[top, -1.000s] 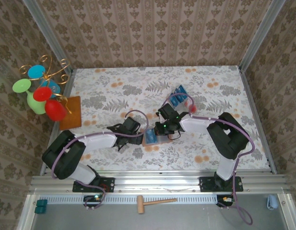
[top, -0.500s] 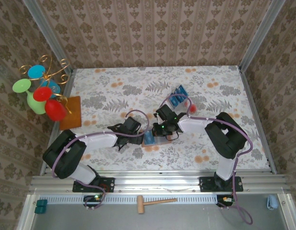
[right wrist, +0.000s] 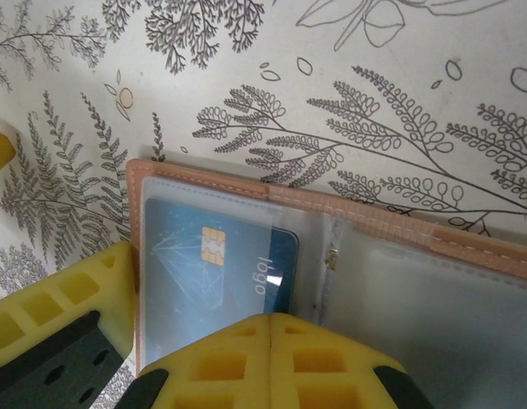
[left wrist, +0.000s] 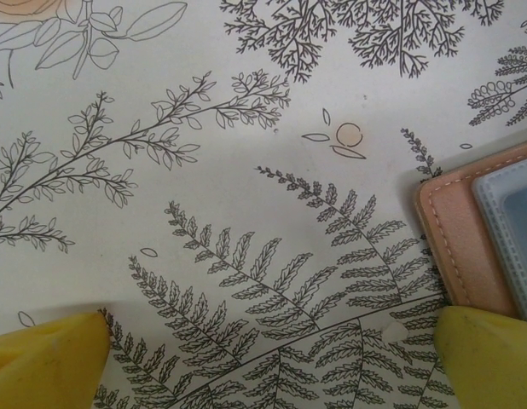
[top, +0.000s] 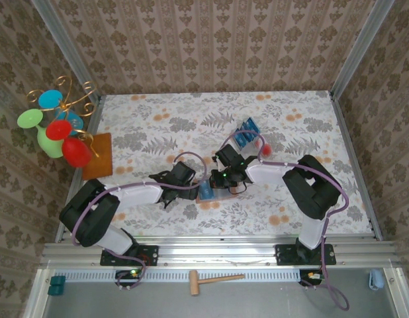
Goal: Put the credit cards into the card holder
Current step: Insert the credit card into the card slot.
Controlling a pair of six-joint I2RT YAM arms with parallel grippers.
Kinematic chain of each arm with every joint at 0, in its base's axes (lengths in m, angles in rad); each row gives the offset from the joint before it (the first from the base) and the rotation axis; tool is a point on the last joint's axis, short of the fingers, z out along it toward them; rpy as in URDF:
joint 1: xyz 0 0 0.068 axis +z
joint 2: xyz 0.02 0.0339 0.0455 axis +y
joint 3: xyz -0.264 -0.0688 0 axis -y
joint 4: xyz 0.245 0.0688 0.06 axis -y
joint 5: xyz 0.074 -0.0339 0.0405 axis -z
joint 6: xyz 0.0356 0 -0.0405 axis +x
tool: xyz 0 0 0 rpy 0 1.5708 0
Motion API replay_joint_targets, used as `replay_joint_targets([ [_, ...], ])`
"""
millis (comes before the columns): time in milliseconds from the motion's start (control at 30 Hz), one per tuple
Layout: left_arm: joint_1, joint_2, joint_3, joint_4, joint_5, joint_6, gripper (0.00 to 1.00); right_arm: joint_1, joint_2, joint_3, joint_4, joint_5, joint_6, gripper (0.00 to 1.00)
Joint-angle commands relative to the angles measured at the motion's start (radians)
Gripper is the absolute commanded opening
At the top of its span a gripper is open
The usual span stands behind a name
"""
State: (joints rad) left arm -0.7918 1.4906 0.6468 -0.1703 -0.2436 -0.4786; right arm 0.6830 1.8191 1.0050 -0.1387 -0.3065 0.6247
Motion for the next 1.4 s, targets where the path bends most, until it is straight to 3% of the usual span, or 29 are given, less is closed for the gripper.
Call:
replay_joint_targets([
  [0,-0.015,0.020,0.011,0.003,0.015,0.011,1.00,-0.017,-0.050,-0.017,0.010,-0.008,0.002,0.00],
  [267,-0.014,0.017,0.008,0.003,0.013,0.012,1.00,-0.049,-0.050,-0.026,-0.012,0.006,-0.019,0.00],
  [1033,-0.015,0.025,0.020,0.005,0.018,0.020,1.00,-0.004,0.035,0.021,0.023,-0.028,0.011,0.00],
  [1367,-0.008,0.007,0.021,-0.001,0.017,0.014,1.00,-0.016,-0.027,0.026,-0.019,-0.016,-0.003,0.00],
])
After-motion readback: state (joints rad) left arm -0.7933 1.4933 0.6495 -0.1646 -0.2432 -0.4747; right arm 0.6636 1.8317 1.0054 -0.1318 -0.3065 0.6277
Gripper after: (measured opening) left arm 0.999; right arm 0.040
